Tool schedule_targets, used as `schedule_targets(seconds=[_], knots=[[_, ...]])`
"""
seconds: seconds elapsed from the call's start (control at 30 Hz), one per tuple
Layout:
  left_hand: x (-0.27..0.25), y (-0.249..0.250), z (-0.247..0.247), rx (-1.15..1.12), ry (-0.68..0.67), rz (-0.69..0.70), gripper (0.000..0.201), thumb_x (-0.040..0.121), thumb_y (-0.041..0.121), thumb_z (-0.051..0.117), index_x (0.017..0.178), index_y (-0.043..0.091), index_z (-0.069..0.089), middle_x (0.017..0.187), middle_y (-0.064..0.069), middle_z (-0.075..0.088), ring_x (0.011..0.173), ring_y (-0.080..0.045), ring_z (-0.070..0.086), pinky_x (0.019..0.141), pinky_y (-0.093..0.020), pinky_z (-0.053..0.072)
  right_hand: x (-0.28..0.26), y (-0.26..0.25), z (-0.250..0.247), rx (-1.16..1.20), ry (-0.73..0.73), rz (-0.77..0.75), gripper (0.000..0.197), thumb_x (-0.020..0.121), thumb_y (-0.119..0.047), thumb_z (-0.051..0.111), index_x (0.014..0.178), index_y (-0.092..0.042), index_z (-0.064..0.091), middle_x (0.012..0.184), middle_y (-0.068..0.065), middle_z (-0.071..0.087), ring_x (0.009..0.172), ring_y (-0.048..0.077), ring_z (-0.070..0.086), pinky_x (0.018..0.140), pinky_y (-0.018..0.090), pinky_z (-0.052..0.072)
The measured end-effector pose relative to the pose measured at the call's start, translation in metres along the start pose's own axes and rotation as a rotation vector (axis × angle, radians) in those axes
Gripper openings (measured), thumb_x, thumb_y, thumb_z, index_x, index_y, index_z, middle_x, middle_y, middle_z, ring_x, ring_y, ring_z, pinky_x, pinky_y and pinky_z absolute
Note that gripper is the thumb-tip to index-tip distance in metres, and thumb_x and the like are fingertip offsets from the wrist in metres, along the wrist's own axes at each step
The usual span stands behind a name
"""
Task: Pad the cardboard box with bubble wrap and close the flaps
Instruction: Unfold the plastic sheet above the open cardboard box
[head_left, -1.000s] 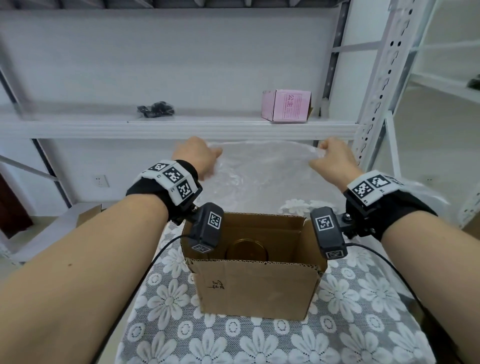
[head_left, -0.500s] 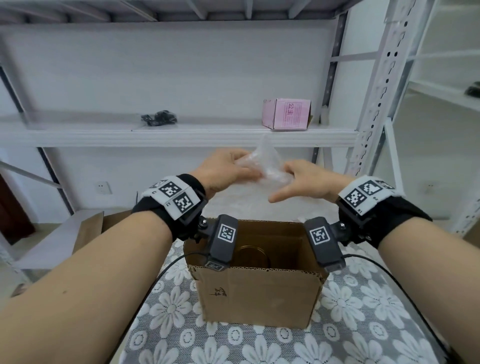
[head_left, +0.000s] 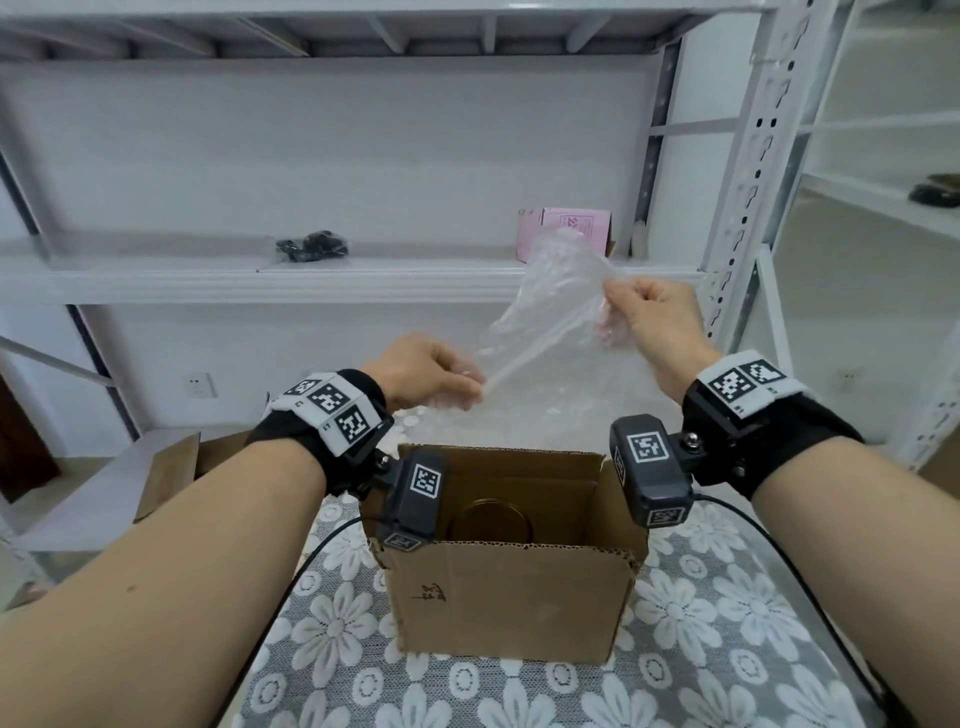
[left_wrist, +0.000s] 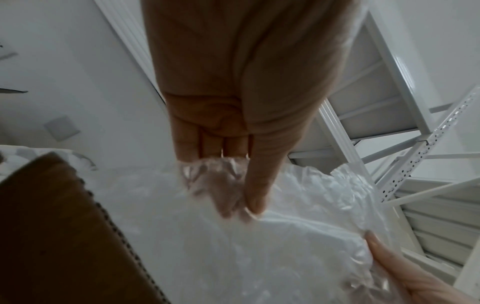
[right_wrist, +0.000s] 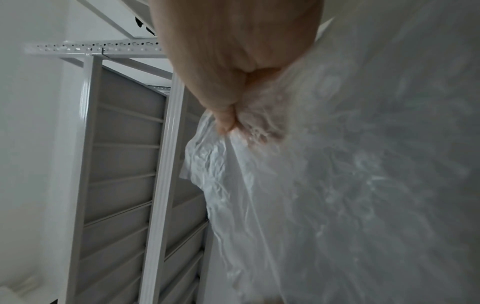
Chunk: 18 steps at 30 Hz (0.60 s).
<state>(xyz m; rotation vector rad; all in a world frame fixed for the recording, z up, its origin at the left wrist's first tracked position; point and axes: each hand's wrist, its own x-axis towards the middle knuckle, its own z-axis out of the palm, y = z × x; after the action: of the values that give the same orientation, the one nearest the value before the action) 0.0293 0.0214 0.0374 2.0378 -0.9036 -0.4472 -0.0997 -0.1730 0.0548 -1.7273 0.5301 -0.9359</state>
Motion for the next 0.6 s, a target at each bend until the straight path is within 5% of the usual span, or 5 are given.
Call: schedule_targets(seconds=[0.1,0.23,0.33,0.43,0.6], knots=[[0.003,-0.001,-0.002,-0.034,0.13,0.014,0.015,0.084,0.015,0.068,0.096,0.007,0.07,0.085,-0.003,0.07,0.068,-0.006,0.061,0.059,-0.012,0.048,0.001,0.0,-0.001,0.021,0.046,0.018,0.032,0.093,-0.021,0.057,0.061,-0.015,0.055,0.056,0.002,0.053,0.049,0.013,0.051,0.058,0.031,0.047],[0.005,0.004,-0.003,-0.103,0.399,0.072,0.019,0.087,0.029,0.064,0.087,0.011,0.065,0.077,0.003,0.061,0.068,-0.009,0.055,0.063,-0.018,0.043,0.003,0.0,-0.002,-0.007,0.126,-0.005,0.033,0.092,-0.025,0.058,0.061,-0.017,0.054,0.055,-0.002,0.04,0.04,0.006,0.032,0.04,0.022,0.028],[0.003,0.005,-0.008,0.005,0.245,0.062,0.047,0.075,0.039,0.075,0.109,0.009,0.063,0.097,0.0,0.061,0.09,-0.015,0.055,0.084,-0.027,0.045,0.007,-0.004,-0.007,0.028,0.178,-0.032,0.036,0.093,-0.027,0.056,0.058,-0.02,0.051,0.053,-0.005,0.037,0.035,0.002,0.028,0.035,0.018,0.025],[0.0,0.002,-0.01,0.299,0.022,-0.033,0.039,0.076,0.034,0.076,0.106,0.011,0.068,0.109,-0.003,0.066,0.101,-0.016,0.058,0.088,-0.027,0.04,0.013,-0.007,-0.015,0.092,0.27,-0.035,0.04,0.094,-0.027,0.054,0.055,-0.022,0.046,0.046,-0.009,0.036,0.031,0.001,0.027,0.033,0.016,0.023],[0.004,-0.004,-0.013,-0.035,0.179,-0.007,0.028,0.088,0.03,0.063,0.104,0.008,0.066,0.1,-0.002,0.07,0.088,-0.015,0.066,0.095,-0.036,0.047,0.02,-0.004,-0.032,-0.006,0.504,0.013,0.041,0.089,-0.02,0.052,0.05,-0.021,0.038,0.052,-0.004,0.033,0.047,0.015,0.033,0.053,0.028,0.028]])
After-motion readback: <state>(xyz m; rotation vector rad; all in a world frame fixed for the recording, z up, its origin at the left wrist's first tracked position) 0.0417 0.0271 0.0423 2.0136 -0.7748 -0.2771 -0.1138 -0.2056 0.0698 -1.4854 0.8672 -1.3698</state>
